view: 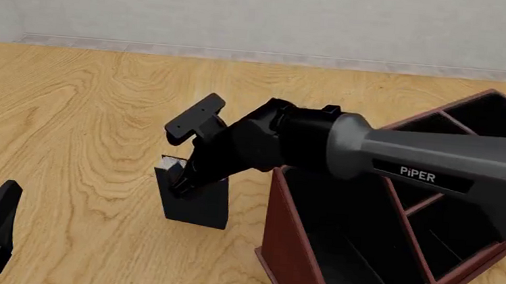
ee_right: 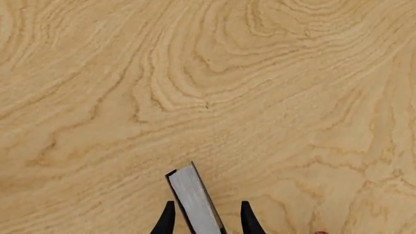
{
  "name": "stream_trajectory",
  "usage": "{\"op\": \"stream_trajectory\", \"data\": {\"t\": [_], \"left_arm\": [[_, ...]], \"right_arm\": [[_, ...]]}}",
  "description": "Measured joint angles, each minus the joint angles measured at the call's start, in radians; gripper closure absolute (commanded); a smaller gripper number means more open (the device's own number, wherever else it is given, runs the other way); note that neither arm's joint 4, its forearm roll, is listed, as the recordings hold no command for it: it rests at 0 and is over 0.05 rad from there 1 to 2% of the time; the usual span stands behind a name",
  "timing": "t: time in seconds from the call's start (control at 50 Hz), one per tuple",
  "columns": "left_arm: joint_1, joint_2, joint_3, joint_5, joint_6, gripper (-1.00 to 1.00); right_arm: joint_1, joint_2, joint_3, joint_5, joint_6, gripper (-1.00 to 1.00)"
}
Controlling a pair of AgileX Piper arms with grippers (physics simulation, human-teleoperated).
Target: Pick up the book and place it in the left compartment of the caddy.
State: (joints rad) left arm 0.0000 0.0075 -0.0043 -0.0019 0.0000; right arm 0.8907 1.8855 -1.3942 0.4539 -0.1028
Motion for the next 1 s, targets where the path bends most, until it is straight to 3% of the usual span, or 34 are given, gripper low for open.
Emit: {"op": "stream_trajectory", "data": {"t": [0.68, 0.7, 1.0], "left_arm": [[0.0, 0.0, 0.0, 0.0, 0.0, -1.0], [0.0, 0.0, 0.0, 0.0, 0.0, -1.0], [0.0, 0.0, 0.0, 0.0, 0.0, -1.0]], "right_arm": [[0.017, 0.009, 0.028, -0.04, 0.018, -1.0], [0.018, 0.008, 0.029, -0.042, 0.018, 1.0], [0.055, -0.038, 0.076, -0.078, 0.009, 1.0]]}}
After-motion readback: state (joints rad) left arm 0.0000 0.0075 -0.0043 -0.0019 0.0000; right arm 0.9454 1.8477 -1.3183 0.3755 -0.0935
